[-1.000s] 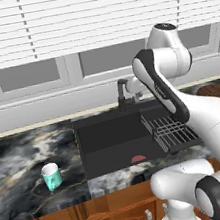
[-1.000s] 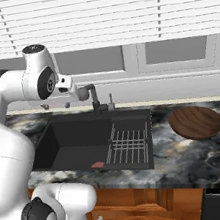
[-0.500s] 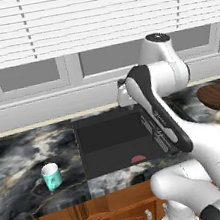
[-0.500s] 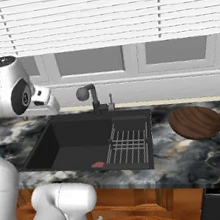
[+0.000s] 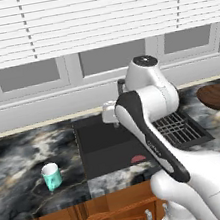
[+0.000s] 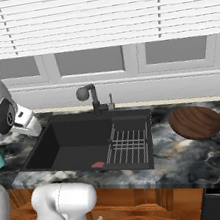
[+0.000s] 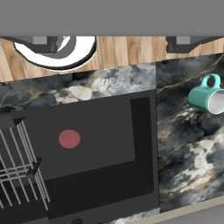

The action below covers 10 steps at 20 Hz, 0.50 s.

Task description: Pick the mug and place it in the sink. Pick the bowl and place it in the open cabinet and then close the cabinet.

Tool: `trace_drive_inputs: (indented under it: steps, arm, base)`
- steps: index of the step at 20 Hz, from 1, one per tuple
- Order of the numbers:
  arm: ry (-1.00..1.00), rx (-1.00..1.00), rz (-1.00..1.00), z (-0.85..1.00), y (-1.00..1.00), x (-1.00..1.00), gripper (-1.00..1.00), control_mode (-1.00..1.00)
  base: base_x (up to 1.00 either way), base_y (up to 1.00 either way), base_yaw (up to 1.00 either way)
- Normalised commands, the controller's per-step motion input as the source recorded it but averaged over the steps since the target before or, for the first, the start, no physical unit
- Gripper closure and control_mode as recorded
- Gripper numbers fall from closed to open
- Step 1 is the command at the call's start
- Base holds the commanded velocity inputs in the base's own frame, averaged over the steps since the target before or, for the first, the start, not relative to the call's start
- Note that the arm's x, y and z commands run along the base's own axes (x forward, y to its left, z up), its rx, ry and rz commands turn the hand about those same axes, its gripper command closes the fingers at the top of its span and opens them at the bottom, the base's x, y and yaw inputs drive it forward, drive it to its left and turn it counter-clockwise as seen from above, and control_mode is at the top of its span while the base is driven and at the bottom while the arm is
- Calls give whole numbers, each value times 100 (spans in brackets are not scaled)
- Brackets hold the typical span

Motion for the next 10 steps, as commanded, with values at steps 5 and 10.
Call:
trace_drive_inputs:
  steps: [5,10]
  arm:
    - [1,1,-8,-40,50,-16,-100,-100]
    - [2,-5,-4,-10,55,-4,-100,-100]
  base:
    - [0,0,0]
    - [0,0,0]
